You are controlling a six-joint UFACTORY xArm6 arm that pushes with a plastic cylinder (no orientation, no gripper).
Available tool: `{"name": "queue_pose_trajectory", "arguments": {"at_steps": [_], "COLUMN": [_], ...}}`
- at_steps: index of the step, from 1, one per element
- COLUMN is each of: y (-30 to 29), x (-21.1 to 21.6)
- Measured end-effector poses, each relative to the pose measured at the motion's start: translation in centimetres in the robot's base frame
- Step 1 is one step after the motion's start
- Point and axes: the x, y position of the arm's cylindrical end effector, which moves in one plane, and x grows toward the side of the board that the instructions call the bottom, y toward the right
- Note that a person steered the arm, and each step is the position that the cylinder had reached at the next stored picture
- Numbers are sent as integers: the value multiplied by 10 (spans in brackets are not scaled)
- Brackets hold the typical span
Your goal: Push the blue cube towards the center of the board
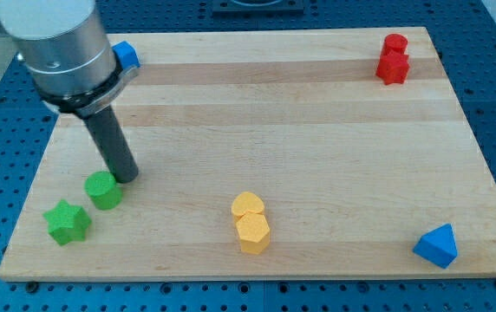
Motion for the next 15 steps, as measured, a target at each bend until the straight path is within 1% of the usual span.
{"name": "queue_pose_trajectory", "arguments": {"at_steps": [2, 3, 4, 7, 8, 9, 10, 11, 12, 13, 14, 15], "y": [-20, -20, -33, -120, -121, -104, -84, -79, -32, 53, 126, 174], "x": [19, 16, -19, -183, -216, -270, -255, -255, -226, -189, -150, -89]}}
